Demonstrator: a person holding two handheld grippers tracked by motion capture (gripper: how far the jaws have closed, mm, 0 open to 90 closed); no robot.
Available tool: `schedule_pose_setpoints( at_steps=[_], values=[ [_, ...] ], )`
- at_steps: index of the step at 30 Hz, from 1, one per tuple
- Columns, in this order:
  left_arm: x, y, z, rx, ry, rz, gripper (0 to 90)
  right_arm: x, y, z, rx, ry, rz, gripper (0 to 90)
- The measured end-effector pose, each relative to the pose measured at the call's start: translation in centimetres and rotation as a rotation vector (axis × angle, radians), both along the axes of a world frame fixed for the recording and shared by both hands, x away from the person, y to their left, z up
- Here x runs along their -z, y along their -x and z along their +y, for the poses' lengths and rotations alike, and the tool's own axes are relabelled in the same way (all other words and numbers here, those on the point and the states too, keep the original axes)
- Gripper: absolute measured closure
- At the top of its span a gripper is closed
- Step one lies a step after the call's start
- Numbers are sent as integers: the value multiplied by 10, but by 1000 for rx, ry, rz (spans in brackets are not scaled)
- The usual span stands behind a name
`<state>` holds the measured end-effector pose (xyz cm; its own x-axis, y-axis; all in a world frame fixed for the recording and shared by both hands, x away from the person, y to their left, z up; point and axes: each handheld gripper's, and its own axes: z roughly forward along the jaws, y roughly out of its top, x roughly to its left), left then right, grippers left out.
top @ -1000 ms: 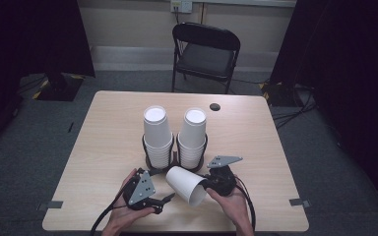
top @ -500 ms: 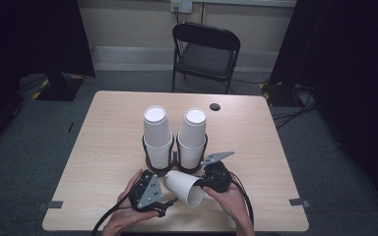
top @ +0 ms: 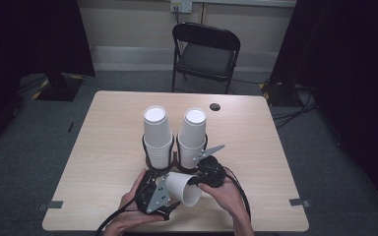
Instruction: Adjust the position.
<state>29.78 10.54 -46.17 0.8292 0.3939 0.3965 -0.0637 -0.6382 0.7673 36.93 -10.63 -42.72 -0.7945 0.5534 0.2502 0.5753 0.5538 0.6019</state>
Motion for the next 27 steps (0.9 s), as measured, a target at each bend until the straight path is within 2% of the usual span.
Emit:
schedule_pose_setpoints(
  at_steps=[8, 12, 14, 17, 19, 24, 26, 27],
  values=[
    [2, 0, -12, 7, -22, -29, 42, 2, -1, 6, -7, -12, 30, 872],
    [2, -1, -15, 1, -17, -29, 42, 3, -2, 6, 0, -18, 36, 872],
    [3, -1, -16, 2, 4, -18, 49, 2, -2, 5, 6, -18, 32, 873],
    [1, -1, -16, 6, -5, -26, 63, 2, -2, 6, 21, -25, 27, 871],
    [1, 0, -18, 3, 11, -28, 72, 2, -2, 6, 25, -30, 27, 868],
    [-1, 2, -25, 24, -19, -53, 89, 3, -3, 9, 32, -21, 36, 868],
    [-2, 1, -26, 24, -19, -53, 89, 4, -3, 10, 30, -24, 40, 870],
    [-2, 2, -27, 19, -2, -48, 88, 4, -3, 10, 30, -21, 40, 870]
  ],
)
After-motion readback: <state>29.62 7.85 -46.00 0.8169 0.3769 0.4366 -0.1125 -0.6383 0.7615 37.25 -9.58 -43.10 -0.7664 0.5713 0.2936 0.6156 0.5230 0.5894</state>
